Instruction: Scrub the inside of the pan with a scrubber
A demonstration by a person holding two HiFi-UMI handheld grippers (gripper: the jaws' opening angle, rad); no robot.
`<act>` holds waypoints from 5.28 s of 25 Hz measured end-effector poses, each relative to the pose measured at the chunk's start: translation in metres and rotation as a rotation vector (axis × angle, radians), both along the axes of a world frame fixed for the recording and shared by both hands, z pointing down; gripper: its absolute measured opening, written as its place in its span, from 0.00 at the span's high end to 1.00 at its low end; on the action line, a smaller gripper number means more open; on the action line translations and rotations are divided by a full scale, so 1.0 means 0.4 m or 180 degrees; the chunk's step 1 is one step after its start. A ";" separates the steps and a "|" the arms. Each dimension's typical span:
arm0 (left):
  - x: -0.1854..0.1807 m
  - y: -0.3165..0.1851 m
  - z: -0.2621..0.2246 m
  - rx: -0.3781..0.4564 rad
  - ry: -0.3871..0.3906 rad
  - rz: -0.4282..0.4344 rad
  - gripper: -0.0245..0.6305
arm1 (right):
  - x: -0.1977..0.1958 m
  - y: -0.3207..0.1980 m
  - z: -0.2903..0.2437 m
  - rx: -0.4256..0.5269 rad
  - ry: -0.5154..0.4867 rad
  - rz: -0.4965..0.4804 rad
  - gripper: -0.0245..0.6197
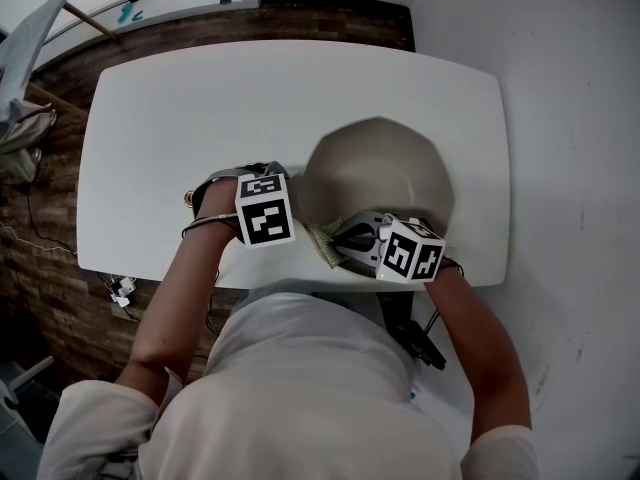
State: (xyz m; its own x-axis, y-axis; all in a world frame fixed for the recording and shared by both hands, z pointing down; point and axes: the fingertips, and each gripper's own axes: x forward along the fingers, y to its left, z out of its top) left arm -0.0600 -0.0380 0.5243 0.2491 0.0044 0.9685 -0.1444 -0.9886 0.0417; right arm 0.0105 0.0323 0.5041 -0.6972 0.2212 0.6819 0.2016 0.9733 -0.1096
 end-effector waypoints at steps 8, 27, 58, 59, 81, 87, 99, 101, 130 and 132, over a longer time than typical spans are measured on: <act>0.000 0.000 0.002 -0.0019 0.0007 -0.0006 0.54 | 0.030 0.019 0.007 -0.0036 0.0166 -0.0163 0.92; 0.000 -0.004 0.003 -0.0076 0.0025 -0.0031 0.54 | 0.122 0.069 0.007 -0.0081 0.0613 -0.0597 0.92; 0.001 0.000 0.004 -0.0122 -0.0009 -0.0089 0.54 | 0.283 0.065 0.014 -0.0464 0.1425 -0.0779 0.92; 0.002 0.000 0.004 -0.0123 -0.0011 -0.0088 0.54 | 0.289 0.063 0.013 -0.0477 0.1434 -0.0767 0.92; 0.005 0.004 0.006 -0.0135 -0.0022 -0.0113 0.55 | 0.395 -0.004 0.036 -0.0079 0.2093 -0.0566 0.92; 0.005 0.005 0.005 -0.0127 -0.0015 -0.0112 0.55 | 0.414 -0.036 0.044 0.0227 0.2293 -0.0507 0.92; 0.005 0.005 0.004 -0.0112 -0.0002 -0.0086 0.55 | 0.446 -0.118 0.058 0.0748 0.2529 -0.0136 0.92; 0.005 0.005 0.005 -0.0112 -0.0004 -0.0083 0.55 | 0.449 -0.131 0.058 0.0815 0.2539 -0.0066 0.92; 0.003 0.004 0.006 -0.0065 -0.0008 -0.0036 0.55 | 0.459 -0.236 0.056 0.1258 0.2441 0.0735 0.92; 0.003 0.004 0.006 -0.0062 -0.0014 -0.0032 0.55 | 0.457 -0.245 0.056 0.1235 0.2400 0.0822 0.92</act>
